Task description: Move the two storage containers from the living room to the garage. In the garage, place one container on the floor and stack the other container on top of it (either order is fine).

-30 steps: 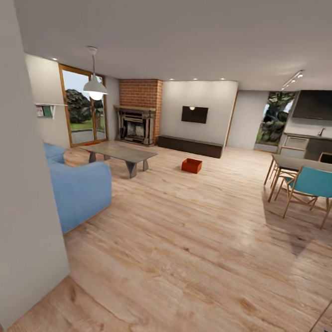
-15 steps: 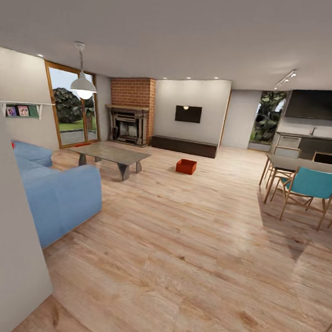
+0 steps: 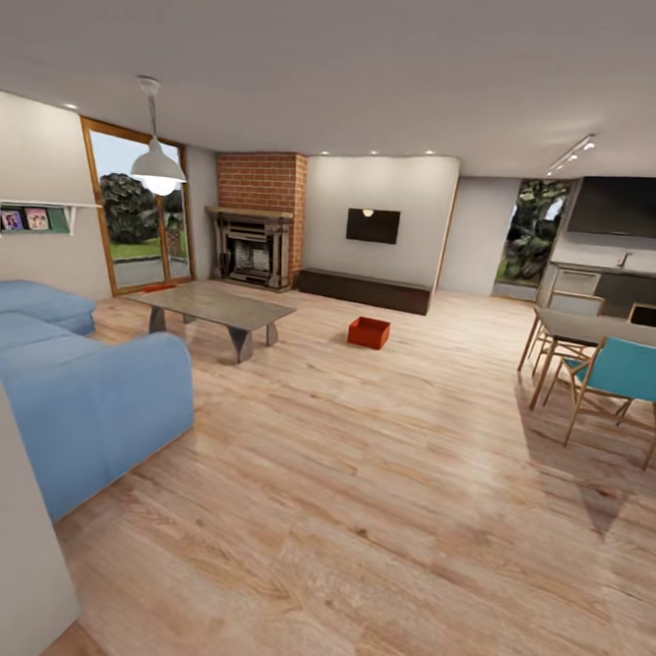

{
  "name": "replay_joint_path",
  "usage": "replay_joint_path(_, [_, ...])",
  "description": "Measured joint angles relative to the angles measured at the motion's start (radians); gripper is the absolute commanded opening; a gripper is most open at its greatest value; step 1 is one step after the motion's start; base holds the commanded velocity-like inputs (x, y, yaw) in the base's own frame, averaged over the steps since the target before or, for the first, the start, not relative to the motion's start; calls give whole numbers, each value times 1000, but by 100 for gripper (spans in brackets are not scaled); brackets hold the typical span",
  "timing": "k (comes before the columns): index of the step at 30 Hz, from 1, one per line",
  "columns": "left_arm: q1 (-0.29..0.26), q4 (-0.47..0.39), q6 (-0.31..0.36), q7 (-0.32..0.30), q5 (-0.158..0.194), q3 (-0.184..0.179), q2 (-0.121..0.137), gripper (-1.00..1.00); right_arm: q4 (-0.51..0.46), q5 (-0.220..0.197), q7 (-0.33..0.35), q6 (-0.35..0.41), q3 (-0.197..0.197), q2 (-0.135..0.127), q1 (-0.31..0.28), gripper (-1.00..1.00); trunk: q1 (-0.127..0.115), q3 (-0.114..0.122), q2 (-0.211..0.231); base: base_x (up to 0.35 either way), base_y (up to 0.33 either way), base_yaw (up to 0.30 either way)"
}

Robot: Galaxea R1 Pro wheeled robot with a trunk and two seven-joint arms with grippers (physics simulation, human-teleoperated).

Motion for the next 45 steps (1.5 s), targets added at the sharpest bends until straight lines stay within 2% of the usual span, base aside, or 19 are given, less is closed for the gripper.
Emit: replay_joint_path(45, [0, 0, 0, 0, 0, 0, 0, 100, 0, 0, 0, 0, 0, 0, 0, 100, 0, 0, 0, 322, 0, 0])
